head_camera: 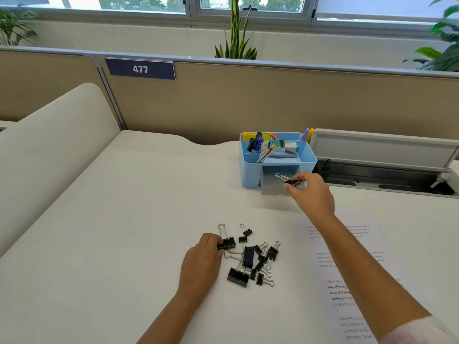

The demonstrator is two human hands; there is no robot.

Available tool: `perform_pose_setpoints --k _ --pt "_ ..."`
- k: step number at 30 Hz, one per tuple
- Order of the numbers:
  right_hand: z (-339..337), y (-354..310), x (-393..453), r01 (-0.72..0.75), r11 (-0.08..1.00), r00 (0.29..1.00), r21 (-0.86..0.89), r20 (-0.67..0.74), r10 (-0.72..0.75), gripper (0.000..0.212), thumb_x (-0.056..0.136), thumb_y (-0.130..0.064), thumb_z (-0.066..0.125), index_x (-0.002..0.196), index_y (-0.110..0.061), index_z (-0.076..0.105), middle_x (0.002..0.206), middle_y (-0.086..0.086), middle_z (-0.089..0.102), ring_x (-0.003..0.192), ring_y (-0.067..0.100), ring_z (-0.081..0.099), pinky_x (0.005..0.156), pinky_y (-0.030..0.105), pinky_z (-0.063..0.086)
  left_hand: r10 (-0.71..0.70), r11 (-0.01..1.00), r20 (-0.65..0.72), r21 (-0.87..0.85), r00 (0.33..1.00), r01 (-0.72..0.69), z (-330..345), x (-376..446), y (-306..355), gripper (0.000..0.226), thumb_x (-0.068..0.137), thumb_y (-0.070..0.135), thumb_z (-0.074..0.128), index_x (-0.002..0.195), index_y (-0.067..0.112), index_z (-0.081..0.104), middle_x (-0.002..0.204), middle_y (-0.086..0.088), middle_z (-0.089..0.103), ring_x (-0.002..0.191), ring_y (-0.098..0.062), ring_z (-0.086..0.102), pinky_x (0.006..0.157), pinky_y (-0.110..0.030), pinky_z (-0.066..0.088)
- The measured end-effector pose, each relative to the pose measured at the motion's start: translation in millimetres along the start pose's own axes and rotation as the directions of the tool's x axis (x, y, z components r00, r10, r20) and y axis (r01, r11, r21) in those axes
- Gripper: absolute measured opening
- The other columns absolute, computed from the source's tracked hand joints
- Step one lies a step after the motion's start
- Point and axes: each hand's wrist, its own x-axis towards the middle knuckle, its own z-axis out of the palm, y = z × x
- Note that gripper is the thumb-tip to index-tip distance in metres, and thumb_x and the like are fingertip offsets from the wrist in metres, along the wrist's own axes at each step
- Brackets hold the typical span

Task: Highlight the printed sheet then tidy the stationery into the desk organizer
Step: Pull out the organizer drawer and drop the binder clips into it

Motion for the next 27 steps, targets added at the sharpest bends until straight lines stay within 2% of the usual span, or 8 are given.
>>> perform_pose_setpoints --k 4,6,10,14,17,20,23,27 --pt "1.4 -3.8 5.4 -0.014 0.998 1.0 -0.06 0.009 0.014 0.039 0.081 -0.039 0.066 0.115 -0.023 0.057 0.123 0.005 0.056 0.11 0.023 0.051 0.088 0.04 0.039 -0.022 0.999 0.018 -0.023 1.0 0.023 -0.3 -0.6 0.4 0.035 0.076 0.006 0.069 0.089 0.025 0.043 0.088 0.002 0.06 0.051 -0.023 0.054 0.046 -0.034 0.045" --pt "0.5 -4.6 -0.9 0.017 0.995 1.0 -0.095 -0.02 -0.019 0.041 0.081 -0.039 0.067 0.118 -0.025 0.055 0.125 0.005 0.053 0.113 0.022 0.048 0.089 0.04 0.037 -0.074 0.994 0.043 -0.072 0.996 0.077 -0.5 -1.7 -0.1 0.034 0.079 0.008 0.067 0.089 0.029 0.041 0.09 0.006 0.06 0.057 -0.022 0.055 0.05 -0.028 0.042" --pt "12.5 -7.9 -44.1 0.261 0.965 0.962 -0.029 -0.073 -0.262 0.03 0.082 -0.032 0.066 0.11 -0.028 0.058 0.113 -0.002 0.05 0.11 0.017 0.043 0.085 0.032 0.027 -0.205 0.962 0.071 -0.166 0.976 0.214 -4.7 -4.3 3.6 0.016 0.085 0.016 0.062 0.091 0.026 0.051 0.089 0.022 0.054 0.064 -0.007 0.049 0.056 -0.011 0.032" --pt "40.5 -5.0 -107.3 0.468 0.883 0.828 0.039 0.33 -0.454 0.036 0.084 -0.035 0.062 0.119 -0.036 0.052 0.122 -0.011 0.045 0.115 0.009 0.04 0.088 0.026 0.02 -0.319 0.904 0.035 -0.288 0.947 0.315 -10.8 -4.7 6.1 0.015 0.085 0.015 0.06 0.092 0.026 0.053 0.092 0.024 0.058 0.064 -0.005 0.051 0.059 -0.018 0.036" --pt "55.9 1.6 -129.6 0.443 0.886 0.773 0.137 0.442 -0.455 0.039 0.086 -0.036 0.06 0.123 -0.037 0.05 0.125 -0.015 0.049 0.117 0.007 0.043 0.094 0.028 0.027 -0.261 0.907 0.076 -0.321 0.962 0.272 -13.0 -7.7 12.7 0.02 0.085 0.012 0.06 0.09 0.03 0.052 0.089 0.024 0.061 0.065 -0.003 0.052 0.058 -0.016 0.038" --pt "57.0 4.2 -134.8 0.414 0.881 0.787 0.231 0.396 -0.474 0.03 0.087 -0.034 0.059 0.117 -0.038 0.055 0.114 -0.018 0.058 0.11 0.004 0.049 0.098 0.026 0.028 -0.197 0.912 0.12 -0.342 0.973 0.227 -11.1 -11.8 28.7 0.023 0.085 0.01 0.059 0.091 0.031 0.053 0.089 0.033 0.056 0.064 -0.005 0.051 0.058 -0.011 0.038" --pt "48.3 7.1 -132.4 0.449 0.875 0.811 0.18 0.329 -0.484 0.027 0.088 -0.034 0.058 0.114 -0.041 0.056 0.111 -0.022 0.059 0.104 -0.004 0.044 0.094 0.021 0.02 -0.228 0.877 0.092 -0.412 0.969 0.245 -11.2 -11.2 43.0 0.032 0.086 0.01 0.06 0.096 0.039 0.051 0.073 0.021 0.059 0.069 -0.006 0.055 0.061 -0.008 0.039" --pt "24.2 5.1 -110.7 0.406 0.891 0.876 0.203 0.192 -0.443 0.029 0.084 -0.032 0.065 0.112 -0.035 0.06 0.108 -0.025 0.058 0.1 -0.004 0.047 0.09 0.017 0.019 -0.206 0.868 0.039 -0.453 0.978 0.201 -10.1 -14.6 51.4 0.043 0.084 0.018 0.064 0.107 0.045 0.041 0.111 0.024 0.047 0.09 -0.002 0.055 0.071 -0.01 0.042"
